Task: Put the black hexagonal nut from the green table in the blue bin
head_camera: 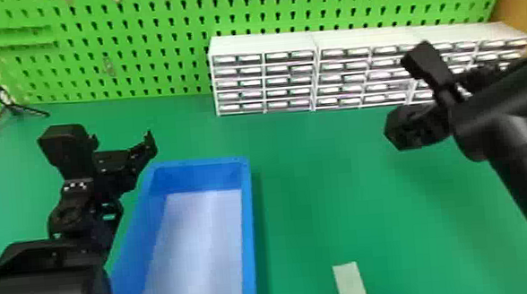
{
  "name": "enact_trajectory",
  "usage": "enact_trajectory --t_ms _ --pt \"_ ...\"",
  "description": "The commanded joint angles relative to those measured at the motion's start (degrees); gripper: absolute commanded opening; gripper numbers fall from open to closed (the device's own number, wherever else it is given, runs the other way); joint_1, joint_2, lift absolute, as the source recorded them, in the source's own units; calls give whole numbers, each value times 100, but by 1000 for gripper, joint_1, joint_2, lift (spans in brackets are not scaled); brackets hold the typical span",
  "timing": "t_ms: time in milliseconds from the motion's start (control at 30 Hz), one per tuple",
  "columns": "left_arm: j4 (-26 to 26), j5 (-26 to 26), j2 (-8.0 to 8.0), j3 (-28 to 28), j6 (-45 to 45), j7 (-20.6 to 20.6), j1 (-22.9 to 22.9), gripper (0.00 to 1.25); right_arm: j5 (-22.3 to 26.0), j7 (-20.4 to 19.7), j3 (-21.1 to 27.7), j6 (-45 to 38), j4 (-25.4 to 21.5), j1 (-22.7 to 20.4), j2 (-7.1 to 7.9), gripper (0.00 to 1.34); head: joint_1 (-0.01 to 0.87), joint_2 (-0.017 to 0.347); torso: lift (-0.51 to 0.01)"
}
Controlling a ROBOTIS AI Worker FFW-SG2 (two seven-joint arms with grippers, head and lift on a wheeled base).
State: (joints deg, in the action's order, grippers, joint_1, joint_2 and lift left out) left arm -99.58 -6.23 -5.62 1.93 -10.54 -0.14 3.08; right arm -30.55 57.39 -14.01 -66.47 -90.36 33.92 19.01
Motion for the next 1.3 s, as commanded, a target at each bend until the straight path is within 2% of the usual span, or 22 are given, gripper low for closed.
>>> enact_trajectory --t_ms 0,167,467,733,833,1267 --pt "0 7 0 0 -1 5 8 1051 383 -9 -102 29 -193 168 -20 342 686 28 -96" --pt "0 16 0 0 -1 5 8 1051 946 -70 -252 82 -246 309 -55 342 686 28 -96" --pt "0 25 0 -9 -1 -3 17 1051 2079 -413 -436 222 -289 484 -135 342 686 28 -96" --pt "0 34 0 -9 -1 5 17 1051 2475 -659 -586 275 -465 564 -302 342 686 28 -96" --pt "0 25 0 -9 -1 5 17 1051 2765 -808 -682 319 -500 590 -354 342 686 28 -96" --pt "0 34 0 -18 -1 -3 26 1051 4118 -1591 -1570 565 -562 651 -442 342 686 28 -96"
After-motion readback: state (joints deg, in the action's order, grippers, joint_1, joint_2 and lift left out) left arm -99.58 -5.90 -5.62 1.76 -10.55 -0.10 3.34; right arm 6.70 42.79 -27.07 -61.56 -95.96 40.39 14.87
